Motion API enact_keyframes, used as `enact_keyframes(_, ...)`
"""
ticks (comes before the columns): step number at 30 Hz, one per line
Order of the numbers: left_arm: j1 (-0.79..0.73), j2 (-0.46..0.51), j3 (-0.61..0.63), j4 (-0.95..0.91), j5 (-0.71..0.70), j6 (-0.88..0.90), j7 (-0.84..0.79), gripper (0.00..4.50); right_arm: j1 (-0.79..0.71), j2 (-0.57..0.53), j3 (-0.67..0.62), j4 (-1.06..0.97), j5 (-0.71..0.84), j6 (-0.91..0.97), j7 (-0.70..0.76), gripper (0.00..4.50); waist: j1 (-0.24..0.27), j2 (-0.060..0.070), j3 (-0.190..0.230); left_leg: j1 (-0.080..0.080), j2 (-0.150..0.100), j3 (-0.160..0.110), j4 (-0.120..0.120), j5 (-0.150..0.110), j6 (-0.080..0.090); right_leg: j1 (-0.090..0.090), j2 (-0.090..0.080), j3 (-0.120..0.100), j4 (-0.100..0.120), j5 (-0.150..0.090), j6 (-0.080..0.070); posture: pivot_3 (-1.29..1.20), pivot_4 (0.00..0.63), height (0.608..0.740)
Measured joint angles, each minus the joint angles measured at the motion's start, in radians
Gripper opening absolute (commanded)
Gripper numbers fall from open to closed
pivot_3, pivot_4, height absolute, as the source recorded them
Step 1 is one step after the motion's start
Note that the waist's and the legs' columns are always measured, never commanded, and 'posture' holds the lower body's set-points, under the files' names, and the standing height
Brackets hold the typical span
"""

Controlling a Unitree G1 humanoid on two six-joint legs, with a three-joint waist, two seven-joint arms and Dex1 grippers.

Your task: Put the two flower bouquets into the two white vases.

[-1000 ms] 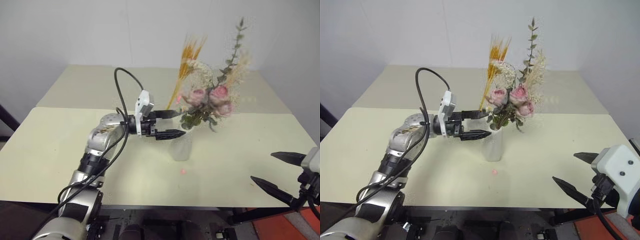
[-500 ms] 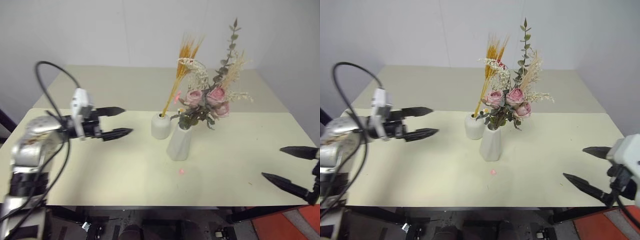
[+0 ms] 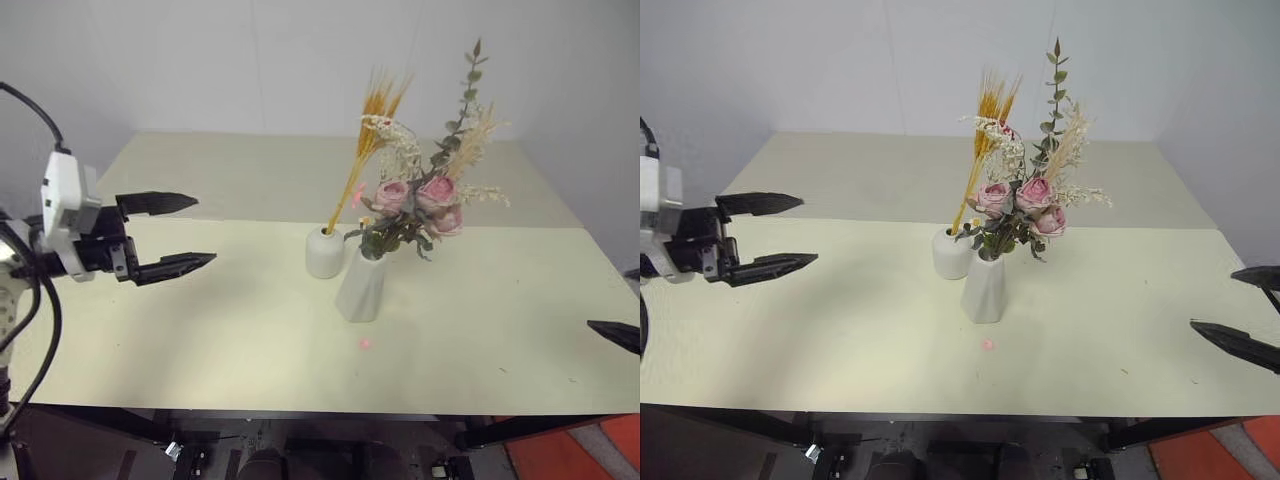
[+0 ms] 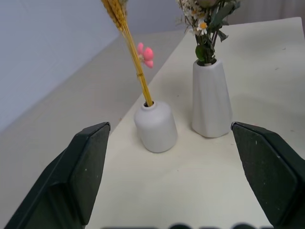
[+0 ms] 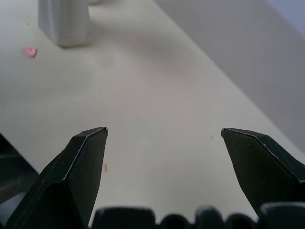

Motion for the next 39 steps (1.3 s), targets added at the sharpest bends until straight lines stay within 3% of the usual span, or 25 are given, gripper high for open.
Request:
enact_keyframes(9, -0.067, -0.039, -0.078, -0.009, 0.009, -0.013, 0.065, 4.46, -0.103, -0.022, -0.003, -0.019, 0.094, 0.113, 0.025, 4.5, 0.001, 0.0, 0.0, 0.002, 0.0, 0.0, -0.001, 0.0, 0.0, 0.001, 0.0, 0.0, 0.0, 0.0, 0.0, 0.0, 0.15, 0.74)
enact_keyframes(11, -0.067, -0.038, -0.09, -0.003, 0.02, -0.028, 0.054, 4.46, -0.096, 0.005, -0.01, -0.058, 0.109, 0.144, 0.016, 4.5, 0.001, 0.0, 0.0, 0.001, 0.0, 0.0, -0.001, 0.0, 0.0, 0.001, 0.0, 0.0, 0.0, 0.004, -0.006, 0.0, 0.15, 0.74)
enact_keyframes(16, -0.069, -0.033, -0.099, 0.027, 0.032, -0.042, 0.047, 4.46, -0.086, 0.044, -0.019, -0.127, 0.152, 0.194, 0.006, 4.5, -0.002, 0.0, 0.0, 0.001, 0.0, 0.001, 0.0, 0.0, 0.0, 0.0, 0.0, 0.001, -0.001, 0.003, -0.005, 0.0, 0.15, 0.74)
enact_keyframes(17, -0.076, -0.032, -0.103, 0.036, 0.03, -0.042, 0.042, 4.49, -0.095, 0.044, -0.028, -0.133, 0.165, 0.203, 0.003, 4.32, -0.001, 0.0, 0.0, 0.001, 0.0, 0.001, 0.0, 0.0, 0.0, 0.001, 0.0, 0.001, 0.0, 0.002, -0.004, 0.0, 0.15, 0.74)
enact_keyframes(20, -0.075, -0.021, -0.101, 0.04, -0.006, -0.04, -0.018, 3.9, -0.094, 0.052, -0.037, -0.148, 0.185, 0.205, 0.004, 3.61, -0.001, 0.0, 0.0, 0.002, 0.0, 0.001, -0.001, 0.0, 0.0, 0.001, 0.0, 0.0, 0.0, 0.0, 0.0, 0.0, 0.15, 0.74)
enact_keyframes(23, -0.061, -0.018, -0.091, 0.034, -0.011, -0.042, 0.004, 2.98, -0.094, 0.08, -0.038, -0.154, 0.191, 0.204, -0.005, 2.58, -0.001, 0.0, 0.0, 0.002, 0.0, 0.001, -0.001, 0.0, 0.0, 0.001, 0.0, 0.001, 0.0, 0.0, 0.0, 0.0, 0.15, 0.74)
enact_keyframes(24, -0.062, -0.018, -0.09, 0.034, -0.001, -0.042, 0.026, 2.97, -0.099, 0.078, -0.038, -0.154, 0.186, 0.204, -0.019, 2.28, -0.001, 0.0, 0.0, 0.002, 0.0, 0.001, -0.001, 0.0, 0.0, 0.001, 0.0, 0.001, 0.0, 0.0, 0.0, 0.0, 0.15, 0.74)
enact_keyframes(27, -0.063, -0.018, -0.089, 0.041, 0.002, -0.043, 0.038, 2.97, -0.107, 0.075, -0.029, -0.154, 0.173, 0.181, -0.036, 2.28, -0.001, 0.0, 0.0, 0.003, 0.0, 0.001, -0.001, 0.0, 0.0, 0.001, 0.0, 0.001, 0.0, 0.0, 0.0, 0.0, 0.15, 0.74)
enact_keyframes(28, -0.063, -0.018, -0.089, 0.045, 0.002, -0.046, 0.032, 3.37, -0.107, 0.075, -0.018, -0.154, 0.162, 0.164, -0.037, 2.24, -0.001, 0.0, 0.0, 0.003, 0.0, 0.001, -0.001, 0.0, 0.0, 0.001, 0.0, 0.001, 0.0, 0.0, 0.0, 0.0, 0.15, 0.74)
enact_keyframes(30, -0.066, -0.015, -0.091, 0.059, 0.002, -0.047, 0.017, 3.93, -0.108, 0.075, 0.003, -0.156, 0.145, 0.14, -0.045, 2.24, -0.001, 0.0, 0.0, 0.002, 0.0, 0.001, -0.001, 0.0, 0.0, 0.001, 0.0, 0.001, 0.0, 0.0, -0.001, 0.0, 0.15, 0.74)
enact_keyframes(32, -0.066, -0.01, -0.092, 0.062, 0.003, -0.053, -0.003, 4.5, -0.115, 0.075, 0.003, -0.15, 0.148, 0.14, -0.05, 2.61, -0.001, 0.0, 0.0, 0.002, 0.0, 0.001, -0.001, 0.0, 0.0, 0.001, 0.0, 0.001, 0.0, 0.001, -0.001, 0.0, 0.15, 0.74)
enact_keyframes(38, -0.066, -0.011, -0.093, 0.074, 0.023, -0.088, 0.0, 4.5, -0.126, 0.028, 0.0, -0.106, 0.167, 0.164, -0.032, 4.45, -0.001, 0.0, 0.0, 0.003, 0.0, 0.001, -0.001, 0.0, 0.0, 0.001, 0.0, 0.001, 0.0, 0.003, -0.005, 0.0, 0.15, 0.74)
enact_keyframes(39, -0.066, -0.013, -0.093, 0.075, 0.023, -0.089, 0.003, 4.5, -0.133, 0.018, 0.0, -0.094, 0.168, 0.176, -0.035, 4.45, -0.001, 0.0, 0.0, 0.003, 0.0, 0.001, -0.001, 0.0, 0.0, 0.001, 0.0, 0.001, 0.0, 0.003, -0.004, 0.0, 0.15, 0.74)
